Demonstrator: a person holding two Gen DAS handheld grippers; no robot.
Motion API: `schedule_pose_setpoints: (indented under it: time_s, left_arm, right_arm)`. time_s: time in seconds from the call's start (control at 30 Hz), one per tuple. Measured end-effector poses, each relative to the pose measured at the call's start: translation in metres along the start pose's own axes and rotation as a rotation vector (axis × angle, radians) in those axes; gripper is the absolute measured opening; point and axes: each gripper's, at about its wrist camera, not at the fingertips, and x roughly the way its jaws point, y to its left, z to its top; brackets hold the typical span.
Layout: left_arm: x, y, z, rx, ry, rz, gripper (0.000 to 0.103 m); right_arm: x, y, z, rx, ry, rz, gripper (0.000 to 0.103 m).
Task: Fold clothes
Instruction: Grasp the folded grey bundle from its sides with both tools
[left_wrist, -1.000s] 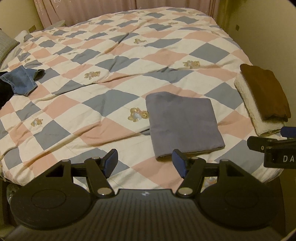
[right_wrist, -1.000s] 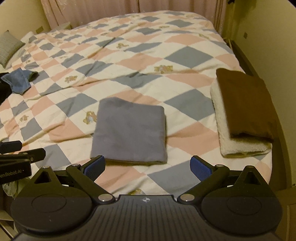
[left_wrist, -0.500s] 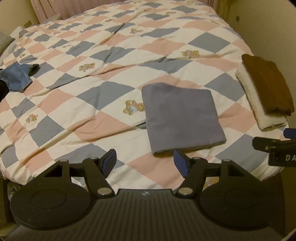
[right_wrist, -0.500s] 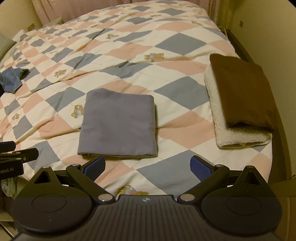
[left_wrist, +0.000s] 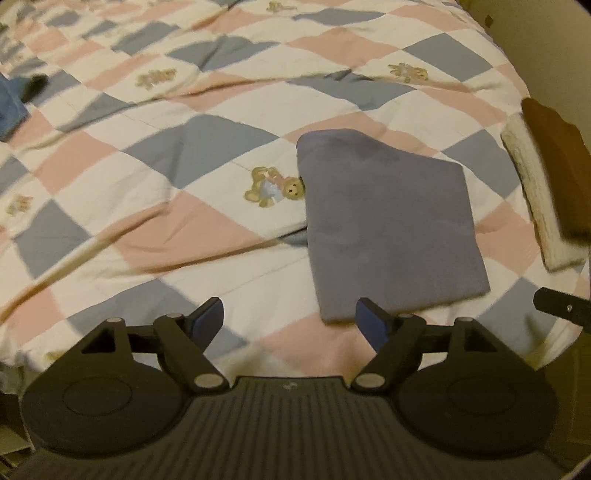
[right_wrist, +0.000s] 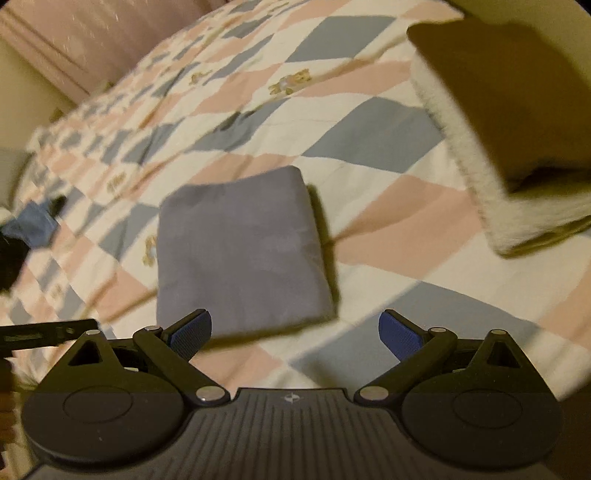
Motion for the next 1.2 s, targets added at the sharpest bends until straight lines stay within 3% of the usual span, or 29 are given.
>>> schedule_pose_setpoints:
  time_s: [0.33,0.47,0.6,0.7,0.77,0.83,0.9,0.97,1.03,1.13,1.17,1.2]
  left_arm:
    - [0.097,0.035,0.047,-0.115,0.085,-0.278,0.075]
    - [0.121,0.039,0.054,-0.149,0.122,-0.368,0.075]
    - [0.145,0.044,0.060,-0.184,0.159,-0.459,0.065]
    - [0.163,0.047,0.065,-0.210,0.186,-0.527,0.060]
    - [0.167,0.050,0.064,-0.223,0.196,-0.552,0.057]
    - [0.167,0.053,0.063,-0.224,0.196,-0.565,0.048]
    - [0.164,0.053,0.062,-0.208,0.187,-0.570,0.045]
    - [0.165,0.053,0.063,-0.198,0.186,-0.567,0.049]
    - [0.170,0.053,0.064,-0.199,0.191,-0.571,0.060]
    - [0.181,0.051,0.064,-0.216,0.199,-0.604,0.061]
    - [0.186,0.049,0.064,-0.222,0.202,-0.623,0.059]
    - [0.187,0.046,0.063,-0.214,0.198,-0.625,0.053]
  right_arm:
    - [0.093,-0.042,0.055,0.071,0.072,0.137,0.088]
    - [0.117,-0.057,0.066,0.127,0.096,0.244,0.083]
    - [0.142,-0.066,0.070,0.141,0.153,0.314,0.075]
    - [0.157,-0.065,0.075,0.102,0.196,0.332,0.076]
    - [0.163,-0.063,0.079,0.070,0.219,0.345,0.075]
    - [0.166,-0.061,0.080,0.036,0.239,0.350,0.054]
    - [0.160,-0.059,0.079,0.008,0.247,0.375,0.041]
    - [0.154,-0.059,0.079,0.001,0.241,0.378,0.041]
    - [0.156,-0.061,0.078,0.021,0.239,0.364,0.051]
    - [0.166,-0.065,0.079,0.047,0.237,0.388,0.062]
    - [0.169,-0.064,0.078,0.047,0.235,0.400,0.061]
    - [0.169,-0.062,0.077,0.033,0.229,0.400,0.051]
